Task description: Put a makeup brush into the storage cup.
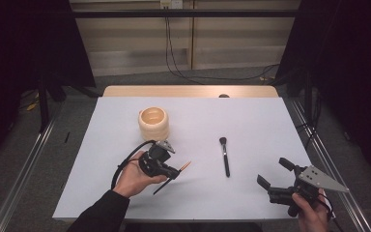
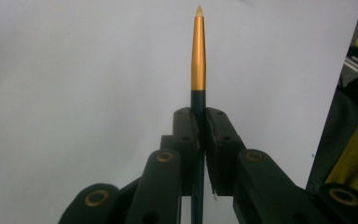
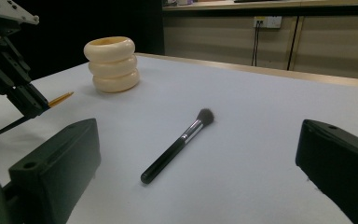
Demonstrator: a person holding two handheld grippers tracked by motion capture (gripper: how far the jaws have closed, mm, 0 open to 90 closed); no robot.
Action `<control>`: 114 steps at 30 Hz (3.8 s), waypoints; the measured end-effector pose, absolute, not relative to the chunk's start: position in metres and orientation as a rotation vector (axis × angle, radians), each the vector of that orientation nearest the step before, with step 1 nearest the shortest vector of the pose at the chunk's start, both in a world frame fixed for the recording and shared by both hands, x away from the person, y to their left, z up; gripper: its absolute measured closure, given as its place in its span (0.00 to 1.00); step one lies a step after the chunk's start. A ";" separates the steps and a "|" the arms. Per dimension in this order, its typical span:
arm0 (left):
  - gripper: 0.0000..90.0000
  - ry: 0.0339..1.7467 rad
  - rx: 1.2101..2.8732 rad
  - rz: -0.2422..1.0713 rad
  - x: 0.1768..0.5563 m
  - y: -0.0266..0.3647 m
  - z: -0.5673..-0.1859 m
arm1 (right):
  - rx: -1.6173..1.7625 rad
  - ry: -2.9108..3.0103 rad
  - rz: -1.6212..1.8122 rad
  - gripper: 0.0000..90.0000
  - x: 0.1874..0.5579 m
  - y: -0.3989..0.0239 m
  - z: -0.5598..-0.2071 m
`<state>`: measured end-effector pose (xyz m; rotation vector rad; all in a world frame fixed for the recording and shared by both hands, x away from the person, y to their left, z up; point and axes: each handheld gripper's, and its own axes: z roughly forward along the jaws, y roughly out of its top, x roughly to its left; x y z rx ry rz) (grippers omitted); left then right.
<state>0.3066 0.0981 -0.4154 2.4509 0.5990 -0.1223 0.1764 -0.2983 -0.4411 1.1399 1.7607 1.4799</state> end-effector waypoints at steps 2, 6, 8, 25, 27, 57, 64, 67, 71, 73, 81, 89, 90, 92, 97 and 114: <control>0.93 0.592 2.421 -0.103 0.306 0.101 -0.412 | 1.144 1.761 1.486 0.00 0.176 -0.298 -0.441; 0.93 0.640 2.326 -0.072 0.303 0.106 -0.408 | 1.140 1.760 1.478 0.00 0.176 -0.298 -0.441; 0.93 0.654 2.299 -0.054 0.303 0.108 -0.405 | 1.137 1.760 1.477 0.00 0.176 -0.298 -0.441; 0.93 0.567 2.027 0.033 0.292 0.130 -0.392 | 1.139 1.756 1.476 0.00 0.176 -0.298 -0.441; 0.93 0.576 1.992 0.042 0.291 0.132 -0.392 | 1.142 1.758 1.477 0.00 0.176 -0.298 -0.441; 0.93 0.597 1.775 0.161 0.287 0.149 -0.384 | 1.141 1.755 1.478 0.00 0.176 -0.297 -0.441; 0.93 0.612 1.764 0.191 0.295 0.152 -0.377 | 1.136 1.758 1.478 0.00 0.176 -0.297 -0.441; 0.93 0.629 1.746 0.198 0.299 0.154 -0.375 | 1.133 1.753 1.477 0.00 0.176 -0.297 -0.441; 0.93 0.645 1.750 0.222 0.306 0.155 -0.372 | 1.137 1.754 1.479 0.00 0.176 -0.297 -0.441; 0.93 0.643 1.741 0.223 0.311 0.156 -0.370 | 1.138 1.757 1.480 0.00 0.176 -0.297 -0.441; 0.93 0.653 1.728 0.253 0.322 0.156 -0.361 | 1.132 1.754 1.479 0.00 0.176 -0.298 -0.441; 0.93 0.671 1.731 0.293 0.333 0.156 -0.356 | 1.128 1.755 1.482 0.00 0.176 -0.298 -0.441; 0.93 0.672 1.719 0.286 0.335 0.157 -0.356 | 1.129 1.756 1.482 0.00 0.176 -0.298 -0.441; 0.93 0.657 1.720 0.285 0.338 0.158 -0.356 | 1.128 1.756 1.481 0.00 0.176 -0.298 -0.441; 0.93 0.657 1.717 0.303 0.343 0.160 -0.351 | 1.131 1.758 1.483 0.00 0.176 -0.298 -0.441; 0.93 0.686 1.700 0.363 0.366 0.163 -0.334 | 1.125 1.760 1.483 0.00 0.176 -0.298 -0.441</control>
